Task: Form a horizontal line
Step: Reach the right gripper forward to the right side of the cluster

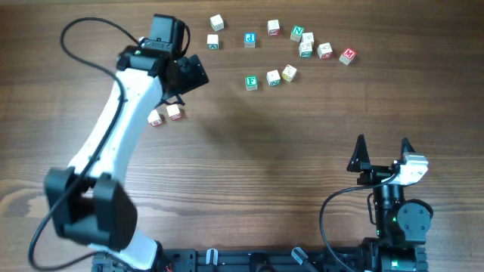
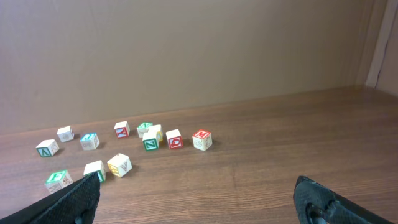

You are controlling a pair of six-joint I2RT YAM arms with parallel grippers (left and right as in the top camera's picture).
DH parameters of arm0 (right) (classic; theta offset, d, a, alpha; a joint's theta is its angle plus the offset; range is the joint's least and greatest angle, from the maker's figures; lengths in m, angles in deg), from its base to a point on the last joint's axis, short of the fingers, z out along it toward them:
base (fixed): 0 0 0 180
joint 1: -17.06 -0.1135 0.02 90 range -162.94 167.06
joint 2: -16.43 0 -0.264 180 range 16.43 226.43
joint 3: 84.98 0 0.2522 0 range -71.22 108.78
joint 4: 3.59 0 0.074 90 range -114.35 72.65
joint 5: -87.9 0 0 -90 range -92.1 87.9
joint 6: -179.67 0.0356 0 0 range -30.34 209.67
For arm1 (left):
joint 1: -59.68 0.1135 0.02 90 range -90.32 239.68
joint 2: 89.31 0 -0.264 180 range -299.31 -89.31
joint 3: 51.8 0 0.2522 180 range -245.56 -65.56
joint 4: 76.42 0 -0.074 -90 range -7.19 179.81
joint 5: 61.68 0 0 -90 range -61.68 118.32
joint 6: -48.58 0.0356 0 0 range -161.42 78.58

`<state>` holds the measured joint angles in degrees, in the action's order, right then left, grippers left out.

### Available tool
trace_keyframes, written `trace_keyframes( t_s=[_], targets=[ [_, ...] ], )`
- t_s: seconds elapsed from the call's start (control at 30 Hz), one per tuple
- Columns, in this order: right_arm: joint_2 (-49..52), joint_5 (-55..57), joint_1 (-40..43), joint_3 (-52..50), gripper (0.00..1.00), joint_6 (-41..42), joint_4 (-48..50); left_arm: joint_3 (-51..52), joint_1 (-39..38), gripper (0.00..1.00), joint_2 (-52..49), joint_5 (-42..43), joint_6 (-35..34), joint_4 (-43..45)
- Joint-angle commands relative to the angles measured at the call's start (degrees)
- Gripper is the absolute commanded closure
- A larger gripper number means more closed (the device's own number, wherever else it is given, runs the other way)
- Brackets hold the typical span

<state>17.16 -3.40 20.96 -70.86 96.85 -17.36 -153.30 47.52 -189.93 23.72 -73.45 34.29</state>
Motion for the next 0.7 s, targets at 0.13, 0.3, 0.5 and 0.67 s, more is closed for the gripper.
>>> trace_keyframes(
  t_s=[0.13,0.3,0.5,0.67],
  targets=[
    [-0.31,-1.20,-0.20,-0.07,0.00,-0.17,1.73,-1.14,0.00,0.00,16.65,0.22,0.31,-5.11],
    [-0.15,-9.33,-0.20,-0.04,0.00,35.89,0.83,-1.14,0.00,0.00,24.92,0.17,0.31,-7.85],
    [1.38,-16.81,-0.20,0.59,0.00,38.62,2.12,1.14,0.00,0.00,29.68,0.04,0.28,-10.32],
    [9.79,-15.67,-0.20,9.64,0.00,32.92,-2.73,3.56,0.00,0.00,30.40,0.00,0.33,-9.84]
  ],
)
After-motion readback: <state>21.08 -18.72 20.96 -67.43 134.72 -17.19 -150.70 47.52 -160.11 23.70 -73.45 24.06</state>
